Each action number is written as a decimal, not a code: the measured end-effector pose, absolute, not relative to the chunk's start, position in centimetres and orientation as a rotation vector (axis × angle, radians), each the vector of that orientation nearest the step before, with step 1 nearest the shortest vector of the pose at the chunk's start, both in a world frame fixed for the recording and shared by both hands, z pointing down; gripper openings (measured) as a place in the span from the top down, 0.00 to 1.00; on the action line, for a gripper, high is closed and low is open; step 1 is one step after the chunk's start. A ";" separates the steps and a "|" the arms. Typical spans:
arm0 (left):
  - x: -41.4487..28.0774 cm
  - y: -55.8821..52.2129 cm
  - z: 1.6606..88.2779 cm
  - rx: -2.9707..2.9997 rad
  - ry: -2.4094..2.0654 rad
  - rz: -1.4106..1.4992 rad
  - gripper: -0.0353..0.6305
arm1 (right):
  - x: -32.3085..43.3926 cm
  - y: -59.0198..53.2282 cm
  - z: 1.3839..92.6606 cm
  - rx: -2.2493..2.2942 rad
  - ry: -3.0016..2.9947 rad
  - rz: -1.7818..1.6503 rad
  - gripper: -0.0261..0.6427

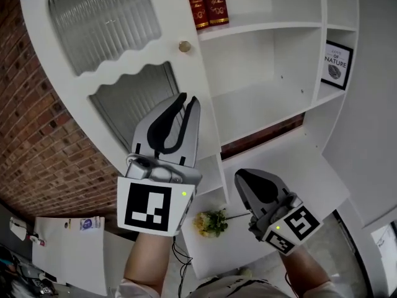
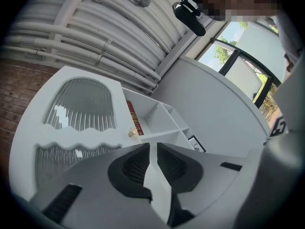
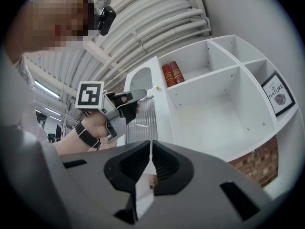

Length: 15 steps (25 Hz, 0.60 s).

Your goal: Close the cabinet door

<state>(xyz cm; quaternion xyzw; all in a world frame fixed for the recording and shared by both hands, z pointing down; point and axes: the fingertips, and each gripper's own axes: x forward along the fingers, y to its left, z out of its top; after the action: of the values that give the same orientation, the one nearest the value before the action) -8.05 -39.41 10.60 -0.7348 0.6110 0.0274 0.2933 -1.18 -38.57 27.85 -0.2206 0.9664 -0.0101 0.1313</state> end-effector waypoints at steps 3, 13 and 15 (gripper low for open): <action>-8.0 -38.8 12.9 -2.006 1.633 0.056 0.86 | -1.4 -38.5 28.2 -0.636 2.822 -0.027 0.93; -8.5 -36.3 20.7 -2.202 1.680 0.053 0.93 | -2.1 -37.6 29.6 -0.641 2.866 -0.025 0.93; -8.6 -35.8 22.5 -2.251 1.699 0.054 0.93 | -2.4 -37.4 30.1 -0.632 2.881 -0.033 0.93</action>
<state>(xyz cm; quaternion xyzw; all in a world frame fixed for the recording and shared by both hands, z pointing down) -8.59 -35.80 22.54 -0.7877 0.5945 0.0190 0.1601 -2.40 -37.38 30.15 -0.2132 0.9722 -0.0111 0.0960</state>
